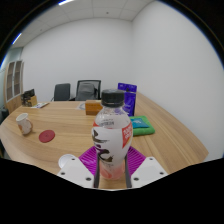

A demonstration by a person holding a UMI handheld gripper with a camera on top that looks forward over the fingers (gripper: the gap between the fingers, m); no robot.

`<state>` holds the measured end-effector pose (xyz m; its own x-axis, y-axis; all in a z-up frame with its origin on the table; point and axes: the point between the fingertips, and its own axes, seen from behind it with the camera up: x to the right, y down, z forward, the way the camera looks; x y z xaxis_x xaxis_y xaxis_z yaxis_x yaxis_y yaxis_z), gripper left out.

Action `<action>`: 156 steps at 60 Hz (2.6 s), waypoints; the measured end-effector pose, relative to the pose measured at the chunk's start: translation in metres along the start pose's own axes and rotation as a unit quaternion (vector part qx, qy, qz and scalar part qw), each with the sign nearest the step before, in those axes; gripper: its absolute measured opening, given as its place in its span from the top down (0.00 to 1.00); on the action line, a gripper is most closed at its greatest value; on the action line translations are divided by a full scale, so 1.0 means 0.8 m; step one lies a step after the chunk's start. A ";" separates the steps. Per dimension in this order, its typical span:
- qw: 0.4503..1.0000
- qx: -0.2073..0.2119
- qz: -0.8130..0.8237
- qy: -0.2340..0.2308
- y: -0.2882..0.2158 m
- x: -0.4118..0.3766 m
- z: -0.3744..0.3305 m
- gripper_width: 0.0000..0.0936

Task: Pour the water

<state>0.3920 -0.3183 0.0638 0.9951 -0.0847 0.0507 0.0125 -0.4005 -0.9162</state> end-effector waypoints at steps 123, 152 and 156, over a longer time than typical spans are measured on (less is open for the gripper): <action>0.994 0.047 -0.069 -0.075 -0.221 -0.375 0.056 0.65; 0.993 -0.022 0.006 -0.112 -0.071 -0.364 0.124 0.65; 0.994 -0.017 0.006 -0.111 -0.073 -0.366 0.122 0.62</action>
<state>0.1099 -0.1808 0.0635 0.9923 0.1117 -0.0530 0.0005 -0.4322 -0.9018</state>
